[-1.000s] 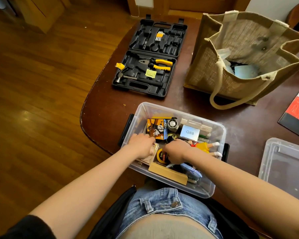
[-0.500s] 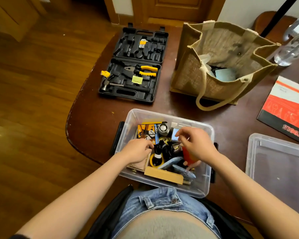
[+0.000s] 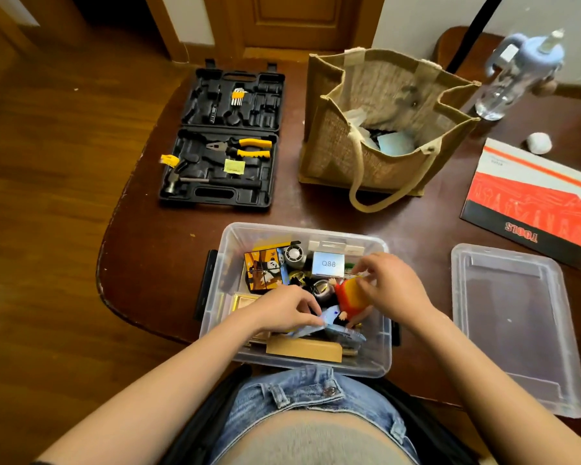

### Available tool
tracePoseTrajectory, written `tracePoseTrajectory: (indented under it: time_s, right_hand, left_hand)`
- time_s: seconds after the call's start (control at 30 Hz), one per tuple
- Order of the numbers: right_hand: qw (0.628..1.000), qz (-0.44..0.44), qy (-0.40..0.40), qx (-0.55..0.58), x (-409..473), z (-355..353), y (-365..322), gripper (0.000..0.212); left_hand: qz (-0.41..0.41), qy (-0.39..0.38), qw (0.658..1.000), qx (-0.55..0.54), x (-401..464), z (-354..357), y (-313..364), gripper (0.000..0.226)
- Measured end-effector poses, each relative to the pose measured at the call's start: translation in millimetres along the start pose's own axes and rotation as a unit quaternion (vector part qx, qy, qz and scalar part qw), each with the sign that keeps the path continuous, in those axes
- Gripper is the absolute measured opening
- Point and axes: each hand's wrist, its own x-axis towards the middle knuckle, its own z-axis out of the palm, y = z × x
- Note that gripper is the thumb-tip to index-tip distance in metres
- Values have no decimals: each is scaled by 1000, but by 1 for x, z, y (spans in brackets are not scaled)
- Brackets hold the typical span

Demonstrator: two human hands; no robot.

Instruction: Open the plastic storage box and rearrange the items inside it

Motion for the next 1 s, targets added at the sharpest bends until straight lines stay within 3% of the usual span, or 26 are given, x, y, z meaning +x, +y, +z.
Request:
tracePoseTrajectory:
  time_s: [0.13,0.23,0.33,0.4,0.47,0.57,0.8,1.0]
  right_hand:
    - [992,-12,-101,-80,1,1,2,38]
    - [984,-27,-129,-123,3,1,-2,45]
    - [982,-22,-129,-134,6,-1,-8,42]
    - [986,-20,-98,-133,8,-2,-12,39]
    - [992,-23,-53,-113,9,-1,-16,35]
    - [996,-47,-25,-75,10,1,-22,30]
    - [995,-82,-41,39,8,5,-38,21]
    - [991,-94,-46,77,3,9,-43,20]
  left_hand:
    - [-12,8,1000,27,-1,5,-3,21]
    - [-18,31,999,38,-3,7,-8,21]
    - [-56,157,985,33,-6,3,-11,16]
    - [-108,277,954,39,-6,-6,-15,12]
    - [-178,326,927,58,-4,-18,-20,26]
    - [-280,248,926,60,4,-28,-23,61]
    - [-324,199,925,-28,23,-23,-35,92]
    - [-313,244,917,-49,22,-24,-34,88]
